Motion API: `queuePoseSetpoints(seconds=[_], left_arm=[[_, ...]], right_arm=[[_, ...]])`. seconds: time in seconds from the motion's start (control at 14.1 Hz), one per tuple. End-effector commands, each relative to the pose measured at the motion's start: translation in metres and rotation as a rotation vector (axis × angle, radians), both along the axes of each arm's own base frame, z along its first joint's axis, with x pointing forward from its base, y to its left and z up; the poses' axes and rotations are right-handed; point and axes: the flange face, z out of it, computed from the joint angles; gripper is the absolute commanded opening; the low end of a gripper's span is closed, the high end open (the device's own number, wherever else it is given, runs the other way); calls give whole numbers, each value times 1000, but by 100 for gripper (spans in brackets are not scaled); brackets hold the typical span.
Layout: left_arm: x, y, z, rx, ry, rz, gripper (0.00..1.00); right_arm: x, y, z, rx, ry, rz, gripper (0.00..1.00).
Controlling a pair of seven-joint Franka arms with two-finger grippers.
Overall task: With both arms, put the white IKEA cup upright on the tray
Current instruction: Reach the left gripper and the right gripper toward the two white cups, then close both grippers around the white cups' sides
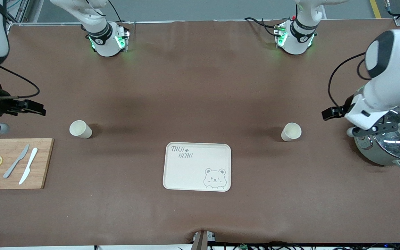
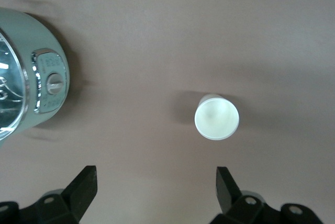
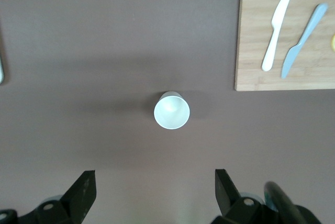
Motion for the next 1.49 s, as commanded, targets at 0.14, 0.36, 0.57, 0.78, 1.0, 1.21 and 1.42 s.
queuePoseSetpoints(seconds=[0.14, 0.36, 0.57, 0.78, 1.0, 1.21, 1.42], left_arm=[[6, -14, -60, 17, -21, 73, 100], [15, -16, -98, -10, 0, 81, 100], [12, -15, -139, -18, 49, 87, 87], [-1, -16, -171, -30, 43, 82, 79], [-12, -15, -187, -37, 65, 89, 71], [-15, -16, -202, -40, 80, 89, 59], [-14, -17, -220, -47, 91, 88, 40]], right_arm=[[11, -13, -71, 19, 122, -26, 100], [10, -23, -101, 18, 120, -53, 100], [-8, -38, -151, 21, 114, -65, 100], [-17, -37, -178, 21, 111, -64, 100], [-40, -32, -211, 20, 69, -48, 100], [-60, -32, -238, 16, 16, -47, 100], [-67, -45, -252, 21, 18, -44, 100]])
